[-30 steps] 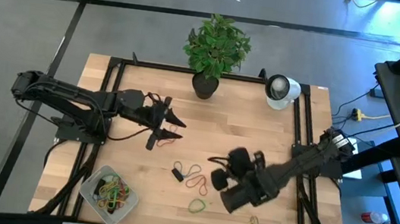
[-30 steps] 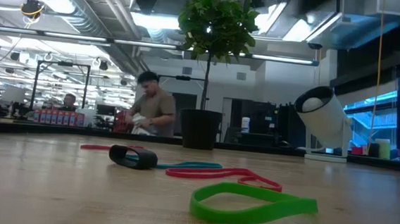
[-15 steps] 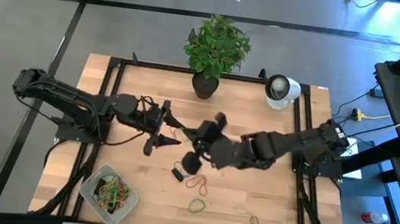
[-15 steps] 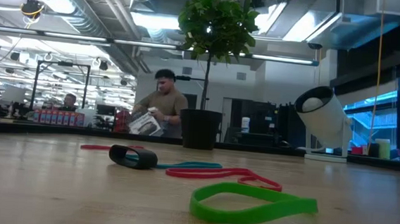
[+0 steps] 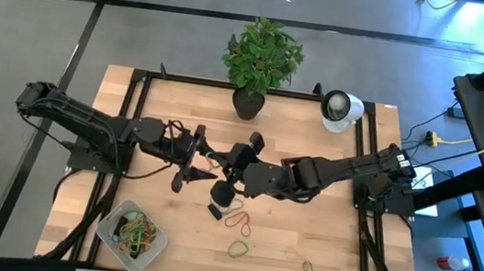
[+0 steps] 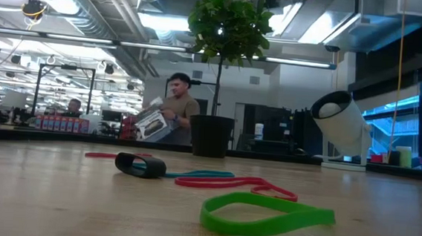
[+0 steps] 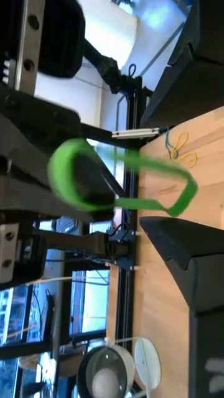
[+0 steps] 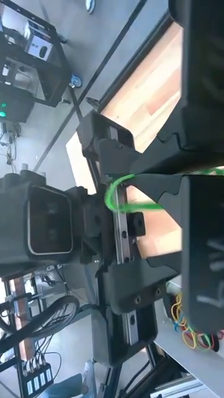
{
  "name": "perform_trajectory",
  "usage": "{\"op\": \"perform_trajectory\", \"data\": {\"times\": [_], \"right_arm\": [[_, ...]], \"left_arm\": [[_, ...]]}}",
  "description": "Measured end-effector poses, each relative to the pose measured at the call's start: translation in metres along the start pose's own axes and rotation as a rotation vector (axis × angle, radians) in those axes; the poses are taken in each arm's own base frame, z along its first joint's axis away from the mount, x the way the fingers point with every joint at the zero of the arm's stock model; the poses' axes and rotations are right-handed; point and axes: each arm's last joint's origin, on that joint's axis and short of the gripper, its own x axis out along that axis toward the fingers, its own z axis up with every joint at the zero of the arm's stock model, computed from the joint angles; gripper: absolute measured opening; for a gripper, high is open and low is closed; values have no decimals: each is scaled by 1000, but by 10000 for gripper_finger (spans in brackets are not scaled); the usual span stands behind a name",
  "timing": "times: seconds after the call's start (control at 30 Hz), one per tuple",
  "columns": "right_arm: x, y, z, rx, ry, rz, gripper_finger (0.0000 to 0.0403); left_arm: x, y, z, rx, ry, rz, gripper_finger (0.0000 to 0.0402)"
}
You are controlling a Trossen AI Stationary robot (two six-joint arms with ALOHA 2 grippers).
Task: Pick and place rubber bands into bin
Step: Put the right green rubber band into the gray bin
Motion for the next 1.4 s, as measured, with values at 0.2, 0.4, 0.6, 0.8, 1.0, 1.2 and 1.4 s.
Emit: {"op": "perform_trajectory", "data": {"times": [0.2,0.4,0.6,0.8,1.0,1.2,1.4], "right_arm": [[0,0,-2,0,13,-4,0],[0,-1,-3,-7,21,-7,0],[-1,-3,-8,4,68,-25,29],[-16,-16,-8,26,156,-70,90],[-47,-24,-36,-51,396,-195,105],[-88,-27,-69,-159,535,-351,77],[-132,-49,-112,-86,498,-261,21]], "left_arm": [[0,3,0,0,-5,37,180],[0,4,-1,0,6,41,39],[0,5,-7,29,76,53,3],[-5,6,-11,59,164,89,3],[-13,-8,-2,60,352,215,2],[-17,-28,1,43,437,295,2],[-14,-40,0,-71,422,326,2]]}}
